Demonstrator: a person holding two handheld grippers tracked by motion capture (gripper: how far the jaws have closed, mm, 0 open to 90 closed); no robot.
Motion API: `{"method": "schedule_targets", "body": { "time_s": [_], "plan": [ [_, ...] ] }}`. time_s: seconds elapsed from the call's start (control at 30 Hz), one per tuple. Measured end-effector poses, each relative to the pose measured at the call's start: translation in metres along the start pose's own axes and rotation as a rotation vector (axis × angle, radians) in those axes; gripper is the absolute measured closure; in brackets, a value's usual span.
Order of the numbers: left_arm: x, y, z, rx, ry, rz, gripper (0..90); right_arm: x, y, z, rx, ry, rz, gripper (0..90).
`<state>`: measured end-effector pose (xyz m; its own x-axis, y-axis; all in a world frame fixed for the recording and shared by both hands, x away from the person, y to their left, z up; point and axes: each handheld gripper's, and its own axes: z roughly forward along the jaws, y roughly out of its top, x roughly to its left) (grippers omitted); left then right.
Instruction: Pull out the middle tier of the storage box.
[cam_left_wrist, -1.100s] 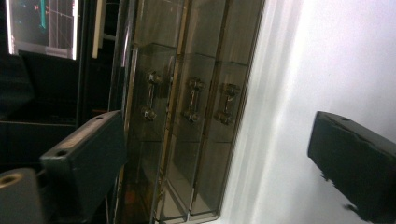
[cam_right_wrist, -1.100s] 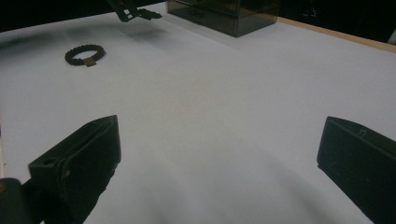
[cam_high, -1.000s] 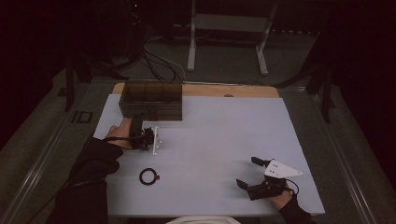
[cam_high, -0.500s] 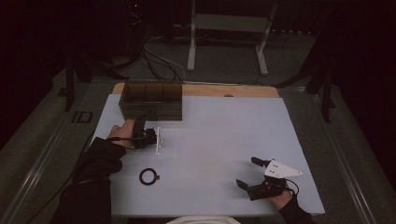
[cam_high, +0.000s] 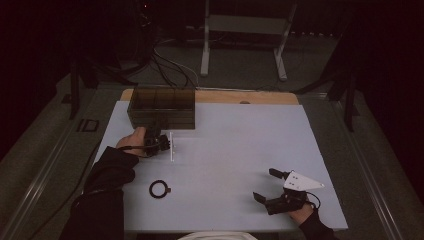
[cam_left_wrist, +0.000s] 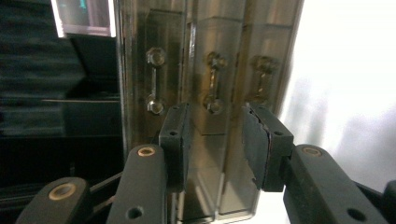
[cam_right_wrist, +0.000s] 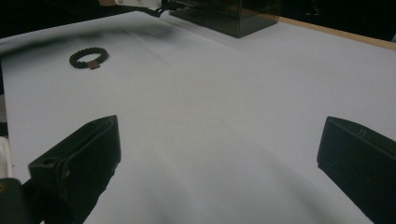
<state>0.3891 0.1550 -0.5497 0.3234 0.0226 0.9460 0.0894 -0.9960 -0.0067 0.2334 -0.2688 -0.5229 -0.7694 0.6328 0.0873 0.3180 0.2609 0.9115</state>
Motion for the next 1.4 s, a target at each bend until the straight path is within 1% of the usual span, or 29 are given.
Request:
{"method": "schedule_targets", "body": {
  "time_s": [0.03, 0.1, 0.17, 0.23, 0.27, 0.3, 0.33, 0.37, 0.47, 0.53, 0.57, 0.63, 0.73, 0.77, 0.83, 0.87, 0.9, 0.93, 0.97, 1.0, 1.07, 1.1, 1.13, 1.17, 1.3, 1.4],
  "plan": [
    [-0.001, 0.0, 0.002, -0.003, 0.007, 0.004, 65.3, 0.0, 0.0, 0.0, 0.001, 0.0, -0.002, 0.0],
    [0.0, 0.001, 0.002, 0.001, 0.007, 0.004, 66.7, 0.0, 0.0, 0.0, 0.002, 0.001, -0.001, 0.0],
    [-0.002, 0.002, 0.004, -0.003, 0.008, 0.016, 67.5, 0.0, 0.0, 0.0, 0.002, 0.0, -0.001, 0.0],
    [-0.003, 0.003, 0.006, 0.011, 0.013, 0.028, 68.2, 0.0, 0.0, 0.0, 0.001, 0.0, 0.0, 0.0],
    [-0.003, 0.003, 0.007, 0.014, 0.008, 0.028, 70.0, 0.0, 0.0, 0.0, 0.001, -0.001, 0.0, 0.0],
    [-0.004, 0.003, 0.008, 0.007, 0.018, 0.028, 71.4, -0.001, 0.0, 0.0, 0.002, -0.001, -0.001, 0.0],
    [-0.004, 0.003, 0.008, 0.007, 0.019, 0.026, 72.3, -0.001, 0.0, 0.0, 0.003, -0.001, -0.001, 0.0],
    [-0.004, 0.003, 0.008, 0.022, 0.014, 0.033, 72.3, 0.0, 0.0, 0.0, 0.003, -0.001, -0.001, 0.0],
    [-0.006, 0.004, 0.011, 0.033, 0.013, 0.032, 72.3, -0.001, -0.001, 0.0, 0.004, -0.001, -0.002, 0.0],
    [-0.007, 0.005, 0.013, 0.043, 0.022, 0.035, 72.3, -0.001, -0.001, 0.0, 0.004, -0.001, -0.002, 0.0],
    [-0.007, 0.005, 0.013, 0.041, 0.015, 0.027, 72.4, 0.0, -0.001, 0.0, 0.004, -0.001, -0.001, 0.0],
    [-0.009, 0.006, 0.015, 0.047, 0.018, 0.037, 72.4, -0.001, -0.001, 0.0, 0.004, -0.002, -0.001, 0.0],
    [-0.008, 0.008, 0.017, 0.053, 0.023, 0.019, 72.6, -0.001, -0.001, 0.0, 0.004, -0.002, 0.001, 0.0],
    [-0.007, 0.008, 0.018, 0.05, 0.022, 0.015, 74.0, -0.001, -0.001, 0.0, 0.003, -0.002, 0.0, 0.0],
    [-0.008, 0.009, 0.018, 0.051, 0.032, 0.028, 74.5, -0.001, -0.001, 0.0, 0.002, -0.002, -0.002, 0.0],
    [-0.009, 0.009, 0.019, 0.048, 0.04, 0.033, 76.4, -0.001, -0.001, 0.0, 0.002, -0.002, -0.002, 0.0],
    [-0.009, 0.01, 0.019, 0.049, 0.042, 0.031, 76.5, -0.001, -0.001, 0.0, 0.003, -0.002, -0.002, 0.0],
    [-0.009, 0.01, 0.019, 0.039, 0.05, 0.026, 77.3, -0.001, -0.001, 0.0, 0.003, -0.002, -0.001, 0.0],
    [-0.007, 0.011, 0.018, 0.052, 0.046, 0.022, 80.2, -0.001, -0.001, 0.0, 0.003, -0.002, 0.0, 0.0],
    [-0.007, 0.011, 0.019, 0.044, 0.045, 0.015, 81.1, -0.001, -0.001, 0.0, 0.004, -0.002, -0.001, 0.0],
    [-0.007, 0.011, 0.018, 0.05, 0.043, 0.026, 81.5, -0.001, -0.001, 0.0, 0.007, 0.0, -0.001, 0.0],
    [-0.006, 0.011, 0.018, 0.052, 0.042, 0.026, 81.6, 0.0, -0.001, 0.0, 0.007, 0.0, -0.004, 0.0],
    [-0.006, 0.011, 0.019, 0.045, 0.043, 0.021, 81.6, 0.0, -0.001, 0.0, 0.007, 0.002, -0.004, 0.0],
    [-0.006, 0.011, 0.018, 0.053, 0.037, 0.018, 81.9, 0.0, -0.001, 0.0, 0.007, 0.001, -0.004, 0.0],
    [-0.006, 0.012, 0.018, 0.055, 0.036, 0.009, 82.0, -0.001, -0.001, 0.0, 0.009, -0.001, 0.0, 0.0],
    [-0.006, 0.011, 0.018, 0.048, 0.041, 0.0, 82.5, -0.001, -0.001, 0.0, 0.009, -0.002, -0.003, 0.0]
  ]
}}
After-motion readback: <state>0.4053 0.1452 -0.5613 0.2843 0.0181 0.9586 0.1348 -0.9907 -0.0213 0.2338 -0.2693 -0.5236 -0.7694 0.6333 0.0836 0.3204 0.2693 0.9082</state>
